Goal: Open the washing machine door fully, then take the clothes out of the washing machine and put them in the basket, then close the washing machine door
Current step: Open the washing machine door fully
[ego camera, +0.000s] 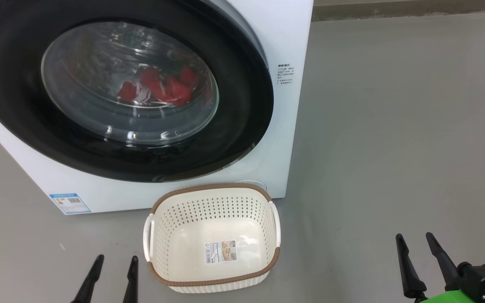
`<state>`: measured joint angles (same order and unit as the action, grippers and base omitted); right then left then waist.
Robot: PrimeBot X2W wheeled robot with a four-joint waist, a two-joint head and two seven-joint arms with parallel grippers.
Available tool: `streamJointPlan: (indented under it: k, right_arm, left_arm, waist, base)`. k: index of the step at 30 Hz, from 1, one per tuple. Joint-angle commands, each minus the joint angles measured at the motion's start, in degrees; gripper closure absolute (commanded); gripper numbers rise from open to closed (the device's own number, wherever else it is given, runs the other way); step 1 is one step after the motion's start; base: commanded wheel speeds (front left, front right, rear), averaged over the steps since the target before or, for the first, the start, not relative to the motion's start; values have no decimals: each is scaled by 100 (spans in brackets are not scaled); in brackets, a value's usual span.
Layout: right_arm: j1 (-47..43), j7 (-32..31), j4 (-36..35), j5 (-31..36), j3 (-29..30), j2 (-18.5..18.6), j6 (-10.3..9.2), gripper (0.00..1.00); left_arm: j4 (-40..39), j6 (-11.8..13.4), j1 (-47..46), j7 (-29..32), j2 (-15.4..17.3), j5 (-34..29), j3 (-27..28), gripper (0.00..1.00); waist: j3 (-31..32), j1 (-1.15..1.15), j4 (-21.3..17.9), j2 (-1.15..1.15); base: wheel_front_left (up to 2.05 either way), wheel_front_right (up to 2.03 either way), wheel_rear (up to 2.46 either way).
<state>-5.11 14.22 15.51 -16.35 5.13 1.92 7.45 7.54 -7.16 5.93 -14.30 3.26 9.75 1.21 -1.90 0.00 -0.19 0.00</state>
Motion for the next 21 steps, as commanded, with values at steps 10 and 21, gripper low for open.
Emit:
streamJointPlan:
  k: [10, 21]
  right_arm:
    - [618, 78, -282, -924, -345, 96, 3, 100]
    - [2122, 78, -320, -1518, -711, 96, 3, 100]
  left_arm:
    - [-161, -33, -204, -70, 125, 93, 49, 0]
    - [-124, -33, -527, -70, 224, 165, -94, 0]
  waist:
    - [-244, 0, 40, 0]
    - [-608, 0, 269, 0]
  base:
    - [0, 0, 0]
    - [0, 0, 0]
